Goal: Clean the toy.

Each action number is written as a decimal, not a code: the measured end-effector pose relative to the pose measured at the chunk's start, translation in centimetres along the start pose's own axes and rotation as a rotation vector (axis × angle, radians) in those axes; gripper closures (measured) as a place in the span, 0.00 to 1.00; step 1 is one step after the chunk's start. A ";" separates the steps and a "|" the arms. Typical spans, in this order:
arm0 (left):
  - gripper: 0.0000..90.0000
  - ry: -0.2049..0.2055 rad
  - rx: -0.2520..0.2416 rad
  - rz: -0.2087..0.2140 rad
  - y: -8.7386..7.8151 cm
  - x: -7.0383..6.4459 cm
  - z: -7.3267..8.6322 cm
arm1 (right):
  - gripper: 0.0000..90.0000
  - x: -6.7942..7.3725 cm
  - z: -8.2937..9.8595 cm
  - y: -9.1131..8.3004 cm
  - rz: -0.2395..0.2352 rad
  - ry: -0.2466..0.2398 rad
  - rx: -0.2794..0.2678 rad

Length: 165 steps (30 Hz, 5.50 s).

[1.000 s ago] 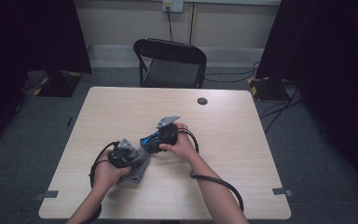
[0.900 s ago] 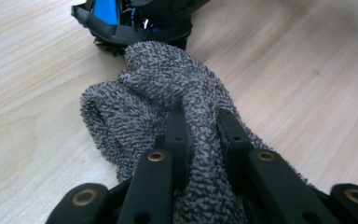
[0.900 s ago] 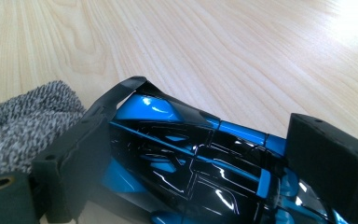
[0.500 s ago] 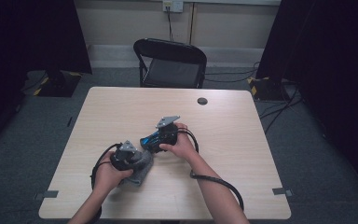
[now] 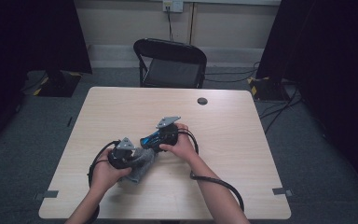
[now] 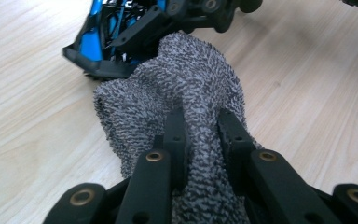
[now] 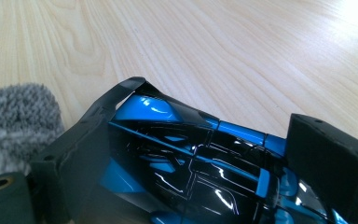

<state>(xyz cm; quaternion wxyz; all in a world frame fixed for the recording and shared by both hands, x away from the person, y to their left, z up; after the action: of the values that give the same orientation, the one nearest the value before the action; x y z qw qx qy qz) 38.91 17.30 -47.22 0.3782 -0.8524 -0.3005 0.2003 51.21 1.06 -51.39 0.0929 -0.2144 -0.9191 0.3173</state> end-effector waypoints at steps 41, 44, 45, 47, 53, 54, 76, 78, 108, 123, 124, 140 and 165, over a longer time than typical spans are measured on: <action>0.83 -0.128 -0.124 -0.129 -3.0 6.6 -1.1 | 0.08 -1.3 0.7 -1.4 0.042 0.047 0.030; 0.83 -0.155 -0.129 -0.142 -2.7 7.4 -1.1 | 0.08 -1.3 0.7 -1.4 0.041 0.044 0.026; 0.83 -0.158 -0.126 -0.144 -2.7 7.7 -1.1 | 0.08 -1.3 0.7 -1.4 0.041 0.044 0.026; 0.83 -0.164 -0.129 -0.144 -2.6 8.0 -1.2 | 0.08 -1.3 0.7 -1.4 0.041 0.045 0.027; 0.83 -0.161 -0.129 -0.139 -2.3 8.1 -1.8 | 0.08 -1.3 0.7 -1.4 0.041 0.046 0.023; 0.83 -0.161 -0.128 -0.145 -2.2 8.2 -1.8 | 0.08 -1.3 0.8 -1.4 0.041 0.046 0.021; 0.61 -0.184 -0.097 -0.204 0.1 8.3 1.1 | 0.08 -1.3 0.7 -1.4 0.038 0.044 0.024; 0.58 -0.200 -0.118 -0.202 -0.5 8.3 1.2 | 0.08 -1.3 0.7 -1.4 0.038 0.044 0.025; 0.82 -0.232 -0.043 -0.190 0.2 7.5 3.6 | 0.08 -1.3 0.9 -1.5 0.044 0.052 0.012; 0.88 -0.203 -0.117 -0.206 -0.2 9.7 -0.7 | 0.09 -1.3 0.9 -1.5 0.040 0.051 0.007; 0.88 -0.195 -0.114 -0.205 0.0 9.9 -1.1 | 0.09 -1.3 0.9 -1.5 0.040 0.051 0.007; 0.88 -0.079 -0.071 -0.172 5.3 11.5 -7.0 | 0.09 -1.4 1.0 -1.5 0.031 0.050 -0.002; 0.88 0.013 -0.046 -0.110 8.9 10.0 -8.0 | 0.09 -1.4 1.1 -1.5 0.033 0.051 -0.015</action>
<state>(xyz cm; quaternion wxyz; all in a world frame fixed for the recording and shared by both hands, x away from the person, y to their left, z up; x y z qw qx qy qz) 54.07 14.98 -50.09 0.3709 -0.8444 -0.3488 0.1665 51.62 -1.20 -51.37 0.1096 -0.2382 -0.9150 0.3065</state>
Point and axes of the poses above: each handheld gripper's, and its own axes: y roughly forward along the jaws, z roughly out of its underside, x roughly to its left, the point moved 3 cm from there along y, roughly forward along the jaws, and after that the axes turned 2 degrees about x, right-handed, at the moved point
